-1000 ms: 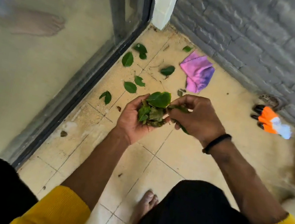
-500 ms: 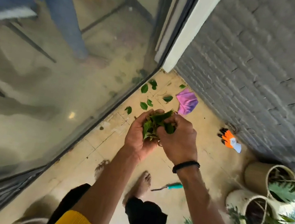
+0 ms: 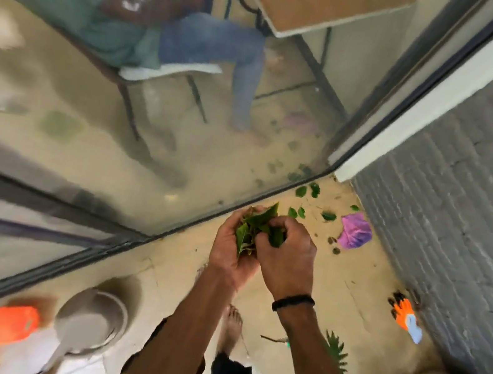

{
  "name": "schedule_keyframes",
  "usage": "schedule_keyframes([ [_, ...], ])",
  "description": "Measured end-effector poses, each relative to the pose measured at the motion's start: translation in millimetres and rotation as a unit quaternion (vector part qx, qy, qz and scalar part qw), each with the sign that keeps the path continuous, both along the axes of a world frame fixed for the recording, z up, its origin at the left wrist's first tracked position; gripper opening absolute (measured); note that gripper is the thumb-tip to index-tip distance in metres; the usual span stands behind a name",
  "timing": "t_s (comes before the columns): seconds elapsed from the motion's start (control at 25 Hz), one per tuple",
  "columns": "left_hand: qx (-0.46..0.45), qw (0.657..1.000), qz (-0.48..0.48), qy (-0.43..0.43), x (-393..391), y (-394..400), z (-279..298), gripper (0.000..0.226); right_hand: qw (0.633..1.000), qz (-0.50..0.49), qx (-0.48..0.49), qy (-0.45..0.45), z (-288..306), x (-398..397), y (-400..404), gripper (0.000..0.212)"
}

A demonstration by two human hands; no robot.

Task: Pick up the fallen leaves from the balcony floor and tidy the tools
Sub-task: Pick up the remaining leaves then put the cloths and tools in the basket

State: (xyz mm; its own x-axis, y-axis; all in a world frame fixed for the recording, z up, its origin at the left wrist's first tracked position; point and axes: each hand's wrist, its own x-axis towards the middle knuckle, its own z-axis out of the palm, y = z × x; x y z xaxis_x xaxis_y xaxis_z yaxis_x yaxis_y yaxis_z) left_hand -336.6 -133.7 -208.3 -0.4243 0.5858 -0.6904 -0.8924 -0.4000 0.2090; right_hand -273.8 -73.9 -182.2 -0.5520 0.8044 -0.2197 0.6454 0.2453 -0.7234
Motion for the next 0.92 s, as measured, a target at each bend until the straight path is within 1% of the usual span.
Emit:
schedule_keyframes([
  [0.2,0.020,0.991,0.133,-0.001,14,-91,12,0.025,0.989,0.145,0.010,0.006,19,-2,-77,0.018],
  [0.36,0.031,0.969,0.246,-0.004,30,-170,13,0.021,0.966,0.259,0.009,0.013,22,-3,-149,0.018],
  [0.48,0.028,0.944,0.330,0.011,42,-242,2,0.019,0.937,0.350,0.008,0.014,18,-5,-216,0.019],
  [0.64,0.052,0.902,0.428,-0.006,63,-335,-5,0.020,0.897,0.442,0.009,0.008,11,-4,-309,0.021],
  [0.88,0.052,0.843,0.536,0.004,87,-502,-5,0.015,0.836,0.549,-0.003,0.002,10,3,-477,0.025],
  [0.92,0.056,0.833,0.550,0.003,89,-525,-4,0.019,0.828,0.561,-0.006,0.002,12,2,-503,0.025],
])
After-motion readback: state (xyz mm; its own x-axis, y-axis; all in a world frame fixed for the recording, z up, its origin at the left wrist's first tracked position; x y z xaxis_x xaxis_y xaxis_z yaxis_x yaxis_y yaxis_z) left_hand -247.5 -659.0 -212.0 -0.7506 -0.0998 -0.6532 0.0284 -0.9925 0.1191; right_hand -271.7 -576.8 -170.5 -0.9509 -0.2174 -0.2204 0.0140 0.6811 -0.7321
